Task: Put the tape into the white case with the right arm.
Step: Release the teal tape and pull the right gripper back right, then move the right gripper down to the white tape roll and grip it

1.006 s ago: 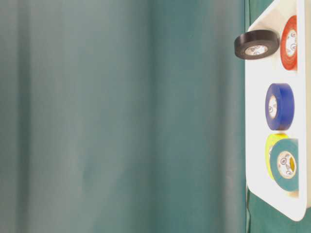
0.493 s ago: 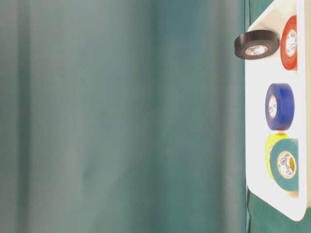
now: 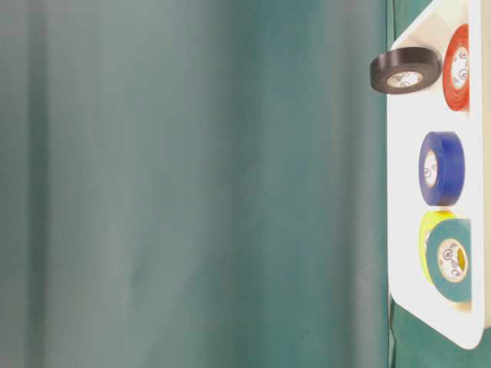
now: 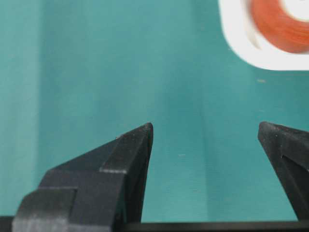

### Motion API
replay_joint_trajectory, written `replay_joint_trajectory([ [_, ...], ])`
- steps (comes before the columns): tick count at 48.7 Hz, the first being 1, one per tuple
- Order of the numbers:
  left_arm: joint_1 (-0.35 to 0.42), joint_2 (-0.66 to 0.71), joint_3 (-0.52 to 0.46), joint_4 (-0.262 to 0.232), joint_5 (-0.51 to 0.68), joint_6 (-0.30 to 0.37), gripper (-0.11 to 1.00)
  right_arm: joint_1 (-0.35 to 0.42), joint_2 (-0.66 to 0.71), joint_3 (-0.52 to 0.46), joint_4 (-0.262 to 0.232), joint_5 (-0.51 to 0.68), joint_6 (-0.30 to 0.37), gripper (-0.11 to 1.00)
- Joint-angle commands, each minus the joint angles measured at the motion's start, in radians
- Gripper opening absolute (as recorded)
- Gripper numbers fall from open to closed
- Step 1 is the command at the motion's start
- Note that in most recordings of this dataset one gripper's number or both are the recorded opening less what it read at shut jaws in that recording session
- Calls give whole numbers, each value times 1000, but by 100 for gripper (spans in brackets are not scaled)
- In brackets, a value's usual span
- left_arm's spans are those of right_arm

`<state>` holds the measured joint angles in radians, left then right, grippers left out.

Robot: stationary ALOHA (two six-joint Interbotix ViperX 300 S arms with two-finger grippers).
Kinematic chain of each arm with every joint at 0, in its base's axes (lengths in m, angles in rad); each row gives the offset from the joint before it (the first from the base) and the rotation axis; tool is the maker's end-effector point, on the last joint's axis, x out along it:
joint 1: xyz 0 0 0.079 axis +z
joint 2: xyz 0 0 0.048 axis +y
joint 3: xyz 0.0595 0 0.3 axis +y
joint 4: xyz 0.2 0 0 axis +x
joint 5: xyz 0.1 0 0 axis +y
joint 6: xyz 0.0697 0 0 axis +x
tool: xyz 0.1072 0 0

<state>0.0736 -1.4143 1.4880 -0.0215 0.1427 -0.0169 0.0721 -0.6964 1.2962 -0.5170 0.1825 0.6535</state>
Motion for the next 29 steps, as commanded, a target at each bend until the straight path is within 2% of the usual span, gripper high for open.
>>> replay_joint_trajectory([
  [1, 3, 9, -14, -2, -11, 2, 0, 37, 0, -11, -2, -6, 0, 64],
  [6, 3, 8, -14, -2, -11, 2, 0, 66, 2, -8, -2, -3, 0, 64],
  [19, 3, 9, -14, 0, -11, 2, 0, 71, 41, -17, -2, -9, 0, 64],
  [29, 3, 9, -14, -2, -11, 0, 0, 97, 156, -115, -3, -14, -5, 64],
])
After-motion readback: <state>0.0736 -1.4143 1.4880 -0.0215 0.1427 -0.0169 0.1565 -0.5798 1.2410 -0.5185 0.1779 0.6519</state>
